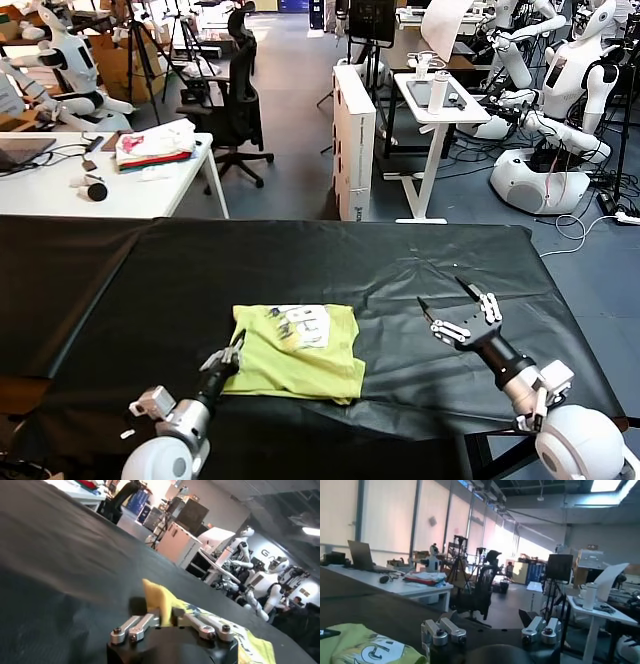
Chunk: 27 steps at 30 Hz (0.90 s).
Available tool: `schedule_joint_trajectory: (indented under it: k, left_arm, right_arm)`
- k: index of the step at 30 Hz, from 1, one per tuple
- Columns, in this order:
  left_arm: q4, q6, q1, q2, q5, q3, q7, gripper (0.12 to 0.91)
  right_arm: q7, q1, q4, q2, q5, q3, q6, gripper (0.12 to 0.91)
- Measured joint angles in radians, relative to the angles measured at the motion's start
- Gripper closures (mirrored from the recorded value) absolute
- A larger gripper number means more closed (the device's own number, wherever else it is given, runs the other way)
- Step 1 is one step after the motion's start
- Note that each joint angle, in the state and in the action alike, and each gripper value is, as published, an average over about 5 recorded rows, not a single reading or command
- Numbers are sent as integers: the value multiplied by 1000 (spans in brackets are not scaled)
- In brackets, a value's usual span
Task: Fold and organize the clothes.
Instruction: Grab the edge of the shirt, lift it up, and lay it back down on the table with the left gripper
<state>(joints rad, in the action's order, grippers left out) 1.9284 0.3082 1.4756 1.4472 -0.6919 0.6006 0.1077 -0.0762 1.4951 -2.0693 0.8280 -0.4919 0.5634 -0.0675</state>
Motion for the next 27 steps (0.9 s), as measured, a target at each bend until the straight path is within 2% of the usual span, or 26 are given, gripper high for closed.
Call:
schedule_joint_trajectory:
  k: [5,10,17,23,27]
  left_arm:
    - [22,34,0,-27,37,21,-30,852]
    - [44,75,-5,-98,93,74,-37,852]
    - [85,96,15,-245,44,215,-45,852]
    - [157,141,49,-359,-42,343,-97,852]
    - [237,194,39,-374,-72,356,-150,852]
  right_arm:
    - [13,-16,24,23,30,-14,2,118]
    - [13,-31,43,38,39,-32,2,118]
    - [13,-42,54,45,40,-37,-4,118]
    - [15,-26,48,49,47,-25,-3,118]
    - [21,-6,35,59,54,-2,10,118]
